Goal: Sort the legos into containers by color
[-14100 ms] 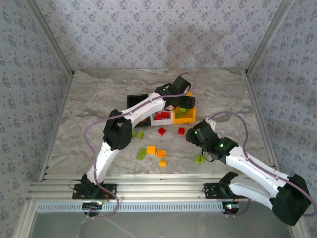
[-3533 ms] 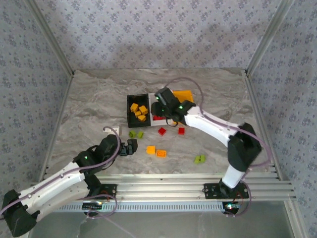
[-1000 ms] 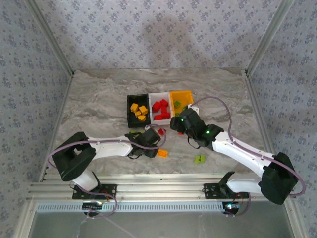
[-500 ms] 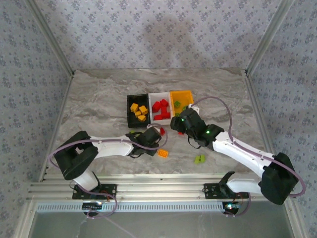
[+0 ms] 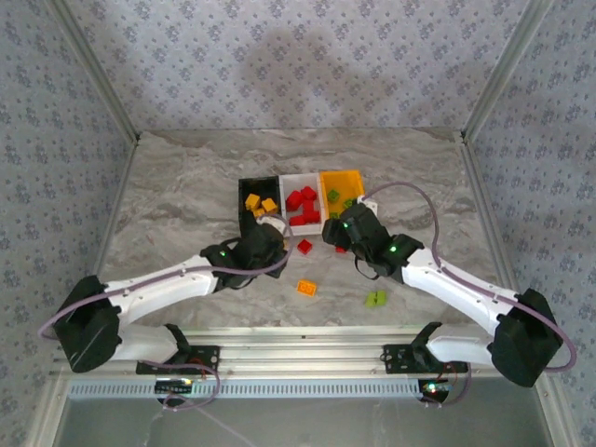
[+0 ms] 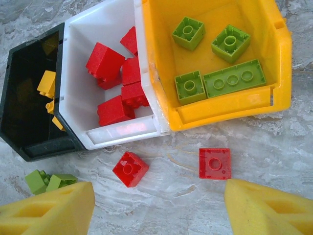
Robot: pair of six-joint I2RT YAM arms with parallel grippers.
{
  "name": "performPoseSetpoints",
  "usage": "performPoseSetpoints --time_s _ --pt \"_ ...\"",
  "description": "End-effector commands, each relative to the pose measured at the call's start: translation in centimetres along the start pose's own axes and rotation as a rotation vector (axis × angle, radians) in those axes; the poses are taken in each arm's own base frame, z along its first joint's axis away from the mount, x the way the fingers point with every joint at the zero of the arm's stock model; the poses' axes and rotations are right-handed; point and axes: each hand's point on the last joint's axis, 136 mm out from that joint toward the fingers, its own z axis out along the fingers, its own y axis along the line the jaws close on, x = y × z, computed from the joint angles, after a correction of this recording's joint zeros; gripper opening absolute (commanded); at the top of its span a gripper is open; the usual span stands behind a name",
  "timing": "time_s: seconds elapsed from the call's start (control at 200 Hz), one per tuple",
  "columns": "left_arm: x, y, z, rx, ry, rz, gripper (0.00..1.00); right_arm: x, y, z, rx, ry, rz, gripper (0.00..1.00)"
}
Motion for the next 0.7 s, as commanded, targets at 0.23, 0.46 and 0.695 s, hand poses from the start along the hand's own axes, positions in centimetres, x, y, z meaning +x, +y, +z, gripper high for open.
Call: performPoseSetpoints --time_s 0.23,0.46,0.695 --pt "-7.7 8.3 3.3 -0.175 -0.073 -0.198 0.29 -0.1 -1.9 -1.0 0.035 -0.018 0.045 0.73" --pt "-9.9 8.9 7.5 -0.197 -0.032 -0.218 0.30 1.3 -2.5 -1.5 0.041 0.038 0.037 0.72" --pt "-10.3 9.0 8.9 -0.187 -0.003 -0.246 0.65 4.7 -5.2 -2.4 0.114 0.159 0.070 0.73"
